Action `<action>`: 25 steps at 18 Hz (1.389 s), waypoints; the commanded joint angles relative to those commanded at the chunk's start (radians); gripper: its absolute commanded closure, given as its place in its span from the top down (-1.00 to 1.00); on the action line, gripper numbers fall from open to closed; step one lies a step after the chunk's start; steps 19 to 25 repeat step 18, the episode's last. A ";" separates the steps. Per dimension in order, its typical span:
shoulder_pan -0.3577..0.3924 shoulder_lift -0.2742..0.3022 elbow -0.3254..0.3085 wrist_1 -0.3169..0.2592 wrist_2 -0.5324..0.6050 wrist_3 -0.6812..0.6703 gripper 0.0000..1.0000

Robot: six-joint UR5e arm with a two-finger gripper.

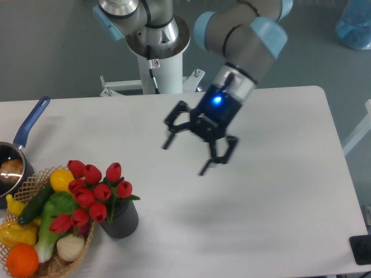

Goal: Insert the flowers into the vase

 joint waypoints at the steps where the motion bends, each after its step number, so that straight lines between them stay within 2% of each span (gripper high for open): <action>1: 0.023 -0.009 0.012 0.002 0.041 0.002 1.00; 4: 0.089 -0.076 0.055 0.000 0.160 0.032 1.00; 7: 0.132 -0.164 0.095 0.002 0.238 0.153 1.00; 9: 0.134 -0.259 0.165 -0.003 0.342 0.230 1.00; 10: 0.132 -0.287 0.182 0.000 0.415 0.283 1.00; 12: 0.125 -0.301 0.218 -0.005 0.505 0.340 1.00; 13: 0.121 -0.308 0.216 -0.006 0.513 0.341 1.00; 25: 0.123 -0.298 0.198 -0.012 0.533 0.344 1.00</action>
